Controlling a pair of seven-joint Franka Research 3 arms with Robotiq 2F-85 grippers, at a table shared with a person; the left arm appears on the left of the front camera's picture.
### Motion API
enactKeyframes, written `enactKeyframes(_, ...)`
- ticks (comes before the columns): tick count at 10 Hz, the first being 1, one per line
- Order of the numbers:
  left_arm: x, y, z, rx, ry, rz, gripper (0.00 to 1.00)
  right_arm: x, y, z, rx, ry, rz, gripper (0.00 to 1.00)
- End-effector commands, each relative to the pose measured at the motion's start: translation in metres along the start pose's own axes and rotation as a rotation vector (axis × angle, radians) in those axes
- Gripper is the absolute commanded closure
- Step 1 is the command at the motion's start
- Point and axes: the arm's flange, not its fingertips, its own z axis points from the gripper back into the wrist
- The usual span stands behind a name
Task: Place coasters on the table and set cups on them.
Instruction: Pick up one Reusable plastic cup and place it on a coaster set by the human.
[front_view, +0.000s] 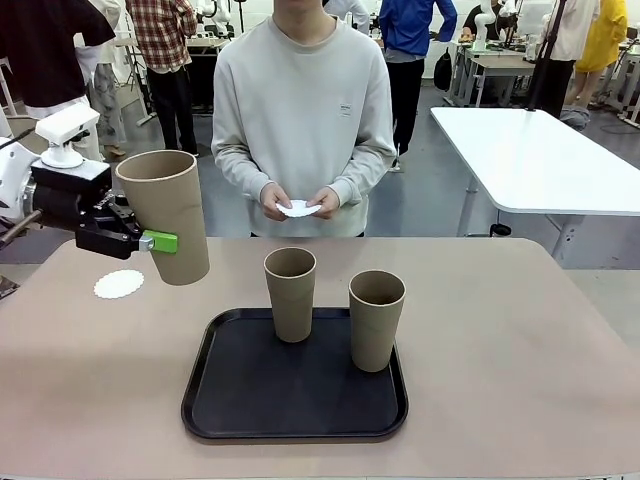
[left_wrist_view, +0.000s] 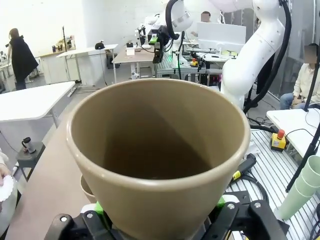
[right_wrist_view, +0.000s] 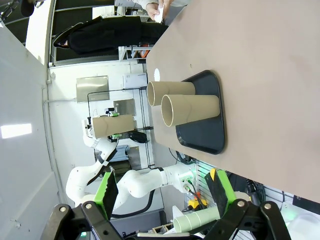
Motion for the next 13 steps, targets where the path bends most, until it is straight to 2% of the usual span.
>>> enactKeyframes(1, -0.007, 0.002, 0.0, 0.0, -0.004, -0.012, 0.85, 0.002, 0.001, 0.0, 0.027, -0.007, 0.017, 0.0)
enactKeyframes(5, -0.007, 0.002, 0.0, 0.0, -0.004, -0.012, 0.85, 0.002, 0.001, 0.0, 0.027, -0.007, 0.017, 0.0)
enactKeyframes(6, -0.006, 0.002, 0.001, 0.001, -0.001, 0.009, 0.15, 0.002, 0.001, 0.0, 0.027, -0.007, 0.017, 0.0)
enactKeyframes(9, -0.017, 0.052, 0.048, 0.152, 0.002, -0.003, 0.15, 0.002, 0.001, 0.0, 0.027, -0.007, 0.017, 0.0)
enactKeyframes(11, -0.025, 0.083, 0.115, 0.282, -0.057, 0.019, 0.15, 0.002, 0.001, 0.0, 0.027, -0.007, 0.017, 0.0)
enactKeyframes(13, -0.031, 0.095, 0.168, 0.388, -0.12, 0.022, 0.15, 0.002, 0.001, 0.0, 0.027, -0.007, 0.017, 0.0)
